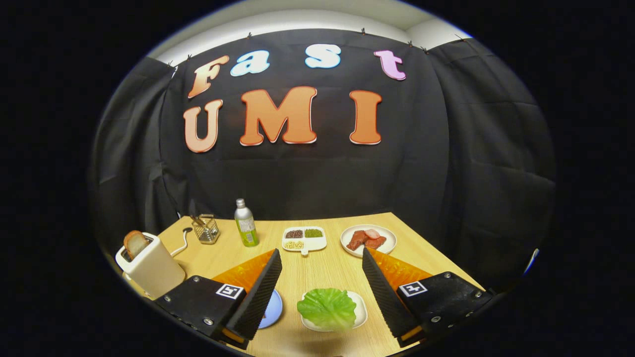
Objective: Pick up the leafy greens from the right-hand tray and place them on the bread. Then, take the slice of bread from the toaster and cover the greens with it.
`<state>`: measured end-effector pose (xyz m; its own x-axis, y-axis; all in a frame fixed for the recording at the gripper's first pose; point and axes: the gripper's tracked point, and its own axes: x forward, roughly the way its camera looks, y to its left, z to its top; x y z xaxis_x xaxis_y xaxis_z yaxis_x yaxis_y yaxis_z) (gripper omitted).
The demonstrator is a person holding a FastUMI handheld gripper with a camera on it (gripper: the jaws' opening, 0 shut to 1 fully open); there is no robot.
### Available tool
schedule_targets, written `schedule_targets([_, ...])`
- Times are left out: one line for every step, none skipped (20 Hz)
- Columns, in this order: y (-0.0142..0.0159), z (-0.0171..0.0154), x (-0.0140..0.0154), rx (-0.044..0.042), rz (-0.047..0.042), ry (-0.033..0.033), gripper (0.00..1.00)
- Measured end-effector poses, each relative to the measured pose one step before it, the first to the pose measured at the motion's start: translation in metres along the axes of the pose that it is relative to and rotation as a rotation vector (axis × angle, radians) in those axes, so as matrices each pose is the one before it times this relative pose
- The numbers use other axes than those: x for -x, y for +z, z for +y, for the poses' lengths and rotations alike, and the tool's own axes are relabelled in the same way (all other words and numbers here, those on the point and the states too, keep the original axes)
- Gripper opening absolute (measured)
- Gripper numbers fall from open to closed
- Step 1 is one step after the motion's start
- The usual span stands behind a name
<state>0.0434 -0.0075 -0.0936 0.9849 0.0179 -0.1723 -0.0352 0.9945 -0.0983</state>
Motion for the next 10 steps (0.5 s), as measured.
schedule_targets([-0.01058, 0.00117, -0.00694, 0.01576, 0.02089, 0.00335, 0.98])
schedule_targets([-0.01159, 0.0013, -0.00576, 0.01493, 0.02582, 0.00458, 0.98])
schedule_targets([-0.01198, 0.00153, -0.00558, 0.00966, 0.02456, 0.00805, 0.98])
schedule_targets([-0.01043, 0.00139, -0.00504, 0.01033, 0.02592, 0.00495, 0.98])
schedule_targets([-0.01024, -0.00077, -0.00662, 0.01032, 0.01922, 0.00203, 0.98])
schedule_targets([-0.00995, -0.00025, -0.00711, 0.00901, 0.02601, 0.00298, 0.98])
schedule_targets([-0.01055, 0.00112, -0.0076, 0.00627, 0.02943, 0.00358, 0.98])
schedule_targets([-0.00998, 0.00016, -0.00636, 0.00512, 0.02659, 0.0031, 0.98])
schedule_targets([-0.00823, -0.00116, -0.00512, 0.00475, 0.02237, -0.00013, 0.98])
schedule_targets([-0.00656, 0.00093, -0.00446, -0.00132, 0.01752, 0.00297, 0.99])
